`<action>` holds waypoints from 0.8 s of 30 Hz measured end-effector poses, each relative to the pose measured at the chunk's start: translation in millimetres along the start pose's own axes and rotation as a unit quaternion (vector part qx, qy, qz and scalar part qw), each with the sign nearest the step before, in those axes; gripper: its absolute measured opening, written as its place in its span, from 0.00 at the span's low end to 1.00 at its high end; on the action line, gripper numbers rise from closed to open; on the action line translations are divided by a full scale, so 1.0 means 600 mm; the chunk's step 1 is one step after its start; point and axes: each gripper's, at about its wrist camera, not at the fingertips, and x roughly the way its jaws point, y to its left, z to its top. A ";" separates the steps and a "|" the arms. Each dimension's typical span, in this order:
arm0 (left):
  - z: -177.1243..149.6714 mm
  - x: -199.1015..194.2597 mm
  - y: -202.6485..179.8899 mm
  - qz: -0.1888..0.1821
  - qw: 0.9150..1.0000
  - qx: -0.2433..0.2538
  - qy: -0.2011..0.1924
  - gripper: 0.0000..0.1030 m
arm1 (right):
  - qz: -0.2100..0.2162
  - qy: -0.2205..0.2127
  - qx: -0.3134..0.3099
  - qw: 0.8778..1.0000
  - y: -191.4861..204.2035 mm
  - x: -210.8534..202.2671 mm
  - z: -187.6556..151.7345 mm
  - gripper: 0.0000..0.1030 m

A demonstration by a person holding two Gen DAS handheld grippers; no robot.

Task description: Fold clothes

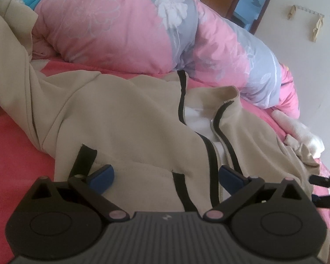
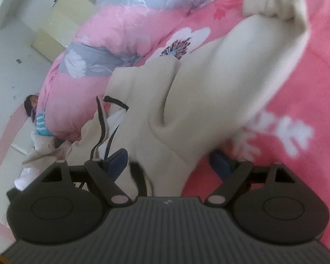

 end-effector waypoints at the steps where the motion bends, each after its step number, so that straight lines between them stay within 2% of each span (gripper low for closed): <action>1: 0.001 0.001 0.002 -0.002 1.000 -0.003 -0.001 0.98 | 0.001 0.002 -0.012 1.000 0.006 0.013 0.007 0.78; 2: 0.002 0.001 0.003 -0.003 1.000 -0.006 -0.002 0.98 | -0.002 0.005 -0.026 1.000 0.013 0.026 0.014 0.74; 3: 0.002 0.001 0.004 -0.005 1.000 -0.009 -0.003 0.98 | -0.006 0.008 -0.041 0.999 0.019 0.039 0.021 0.58; 4: 0.003 0.001 0.006 -0.006 1.000 -0.012 -0.004 0.98 | -0.011 0.011 -0.053 0.998 0.024 0.051 0.027 0.38; 6: 0.004 0.001 0.008 -0.010 1.000 -0.020 -0.006 0.98 | -0.015 0.009 -0.061 0.998 0.026 0.068 0.042 0.20; 7: 0.005 0.000 0.011 -0.013 1.000 -0.025 -0.007 0.98 | -0.015 0.001 -0.065 0.998 0.029 0.068 0.050 0.15; 12: 0.012 0.001 0.024 -0.031 0.997 -0.066 -0.009 0.98 | -0.031 -0.078 -0.125 0.989 0.060 0.036 0.108 0.12; 17: 0.018 0.011 0.026 -0.047 0.995 -0.086 -0.009 0.98 | -0.064 -0.116 -0.160 0.978 0.069 0.027 0.173 0.11; 21: 0.017 0.022 0.006 -0.034 0.998 -0.053 -0.008 0.98 | -0.095 -0.118 -0.177 0.973 0.052 0.043 0.201 0.11; 24: 0.013 0.026 -0.009 -0.014 1.000 -0.018 -0.010 0.98 | -0.118 -0.078 -0.155 0.978 0.016 0.082 0.201 0.15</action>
